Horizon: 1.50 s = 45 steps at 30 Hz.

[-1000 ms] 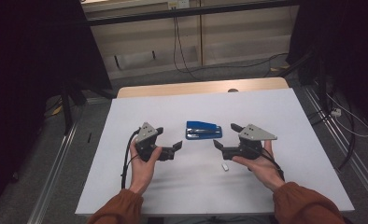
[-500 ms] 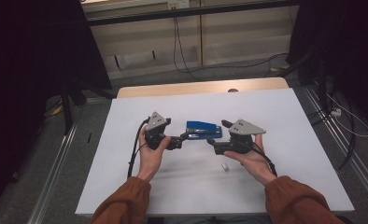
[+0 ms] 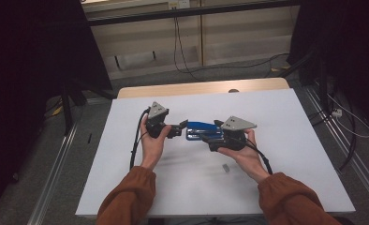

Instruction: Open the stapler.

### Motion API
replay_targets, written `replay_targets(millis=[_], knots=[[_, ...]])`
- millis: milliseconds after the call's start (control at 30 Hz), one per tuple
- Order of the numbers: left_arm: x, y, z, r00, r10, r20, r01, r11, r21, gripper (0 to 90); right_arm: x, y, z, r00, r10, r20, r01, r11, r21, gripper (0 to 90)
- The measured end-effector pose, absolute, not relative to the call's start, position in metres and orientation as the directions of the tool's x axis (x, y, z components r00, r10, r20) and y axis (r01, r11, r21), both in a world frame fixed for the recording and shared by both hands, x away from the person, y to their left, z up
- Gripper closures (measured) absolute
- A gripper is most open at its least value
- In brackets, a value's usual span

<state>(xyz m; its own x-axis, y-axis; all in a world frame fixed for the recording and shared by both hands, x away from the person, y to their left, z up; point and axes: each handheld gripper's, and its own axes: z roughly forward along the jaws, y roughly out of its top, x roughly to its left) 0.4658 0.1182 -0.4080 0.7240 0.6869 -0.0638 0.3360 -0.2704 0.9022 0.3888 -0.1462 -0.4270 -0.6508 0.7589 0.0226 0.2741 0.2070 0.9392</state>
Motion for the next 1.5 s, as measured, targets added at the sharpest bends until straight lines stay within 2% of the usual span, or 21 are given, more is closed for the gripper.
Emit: replay_targets(millis=[133, 233, 267, 300, 367, 433, 467, 567, 600, 667, 700, 733, 867, 900, 967, 1000, 1133, 1167, 1200, 1233, 1500], knots=[[0.464, 0.118, -0.410, 0.728, 0.683, -0.057, 0.336, -0.282, 0.899, 5.6, 0.390, -0.146, -0.429, -0.657, 0.754, 0.025, 0.283, 0.215, 0.935, 28.1], [0.464, 0.117, -0.413, 0.733, 0.679, -0.040, 0.326, -0.299, 0.897, 5.1, 0.391, -0.147, -0.431, -0.664, 0.747, 0.044, 0.300, 0.212, 0.930, 33.5], [0.463, 0.114, -0.415, 0.734, 0.678, -0.029, 0.326, -0.315, 0.892, 5.1, 0.393, -0.148, -0.433, -0.665, 0.745, 0.054, 0.310, 0.210, 0.927, 38.0], [0.463, 0.114, -0.415, 0.734, 0.678, -0.029, 0.326, -0.315, 0.892, 5.1, 0.393, -0.148, -0.433, -0.665, 0.745, 0.054, 0.310, 0.210, 0.927, 38.0], [0.463, 0.112, -0.417, 0.742, 0.670, -0.023, 0.322, -0.326, 0.889, 4.9, 0.395, -0.149, -0.435, -0.647, 0.762, 0.032, 0.311, 0.225, 0.923, 46.6], [0.463, 0.110, -0.420, 0.739, 0.674, -0.018, 0.328, -0.336, 0.883, 4.7, 0.396, -0.150, -0.436, -0.657, 0.750, 0.073, 0.331, 0.200, 0.922, 54.4], [0.463, 0.110, -0.420, 0.739, 0.674, -0.018, 0.328, -0.336, 0.883, 4.6, 0.396, -0.150, -0.436, -0.657, 0.750, 0.073, 0.331, 0.200, 0.922, 54.4], [0.463, 0.106, -0.421, 0.725, 0.689, -0.004, 0.330, -0.342, 0.880, 4.6, 0.396, -0.150, -0.437, -0.673, 0.735, 0.085, 0.337, 0.203, 0.919, 71.6], [0.463, 0.106, -0.421, 0.725, 0.689, -0.004, 0.330, -0.342, 0.880, 4.7, 0.396, -0.150, -0.437, -0.673, 0.735, 0.085, 0.337, 0.203, 0.919, 71.6], [0.462, 0.106, -0.421, 0.729, 0.684, -0.005, 0.337, -0.352, 0.873, 4.7, 0.395, -0.149, -0.438, -0.682, 0.729, 0.068, 0.329, 0.222, 0.918, 82.6], [0.462, 0.106, -0.421, 0.729, 0.684, -0.005, 0.337, -0.352, 0.873, 4.9, 0.395, -0.149, -0.438, -0.682, 0.729, 0.068, 0.329, 0.222, 0.918, 82.6], [0.462, 0.105, -0.422, 0.733, 0.681, -0.001, 0.337, -0.362, 0.869, 5.5, 0.395, -0.148, -0.439, -0.689, 0.723, 0.046, 0.319, 0.246, 0.915, 89.5], [0.461, 0.105, -0.422, 0.734, 0.679, -0.001, 0.340, -0.367, 0.866, 6.9, 0.396, -0.148, -0.439, -0.690, 0.723, 0.047, 0.324, 0.250, 0.912, 90.0], [0.461, 0.105, -0.421, 0.735, 0.678, -0.005, 0.341, -0.364, 0.867, 12.4, 0.396, -0.149, -0.440, -0.695, 0.717, 0.053, 0.328, 0.251, 0.911, 90.0], [0.461, 0.106, -0.421, 0.736, 0.677, -0.023, 0.349, -0.349, 0.870, 16.2, 0.396, -0.149, -0.440, -0.696, 0.716, 0.053, 0.328, 0.252, 0.910, 90.0], [0.463, 0.108, -0.421, 0.732, 0.679, -0.056, 0.368, -0.326, 0.871, 22.4, 0.397, -0.149, -0.439, -0.695, 0.717, 0.056, 0.330, 0.249, 0.910, 90.0], [0.462, 0.111, -0.421, 0.728, 0.684, -0.052, 0.374, -0.333, 0.866, 38.6, 0.397, -0.150, -0.440, -0.694, 0.717, 0.063, 0.339, 0.249, 0.907, 90.0], [0.462, 0.112, -0.420, 0.725, 0.687, -0.050, 0.375, -0.333, 0.865, 38.6, 0.397, -0.150, -0.440, -0.694, 0.717, 0.063, 0.339, 0.249, 0.907, 90.0], [0.462, 0.113, -0.420, 0.722, 0.690, -0.047, 0.374, -0.333, 0.865, 42.6, 0.397, -0.150, -0.440, -0.692, 0.719, 0.066, 0.342, 0.245, 0.907, 90.0], [0.462, 0.113, -0.420, 0.724, 0.688, -0.050, 0.376, -0.333, 0.865, 53.0, 0.398, -0.150, -0.441, -0.688, 0.722, 0.076, 0.347, 0.235, 0.908, 90.0], [0.462, 0.115, -0.423, 0.724, 0.689, -0.039, 0.375, -0.346, 0.860, 76.3, 0.401, -0.147, -0.443, -0.703, 0.709, 0.060, 0.348, 0.268, 0.898, 90.0]])
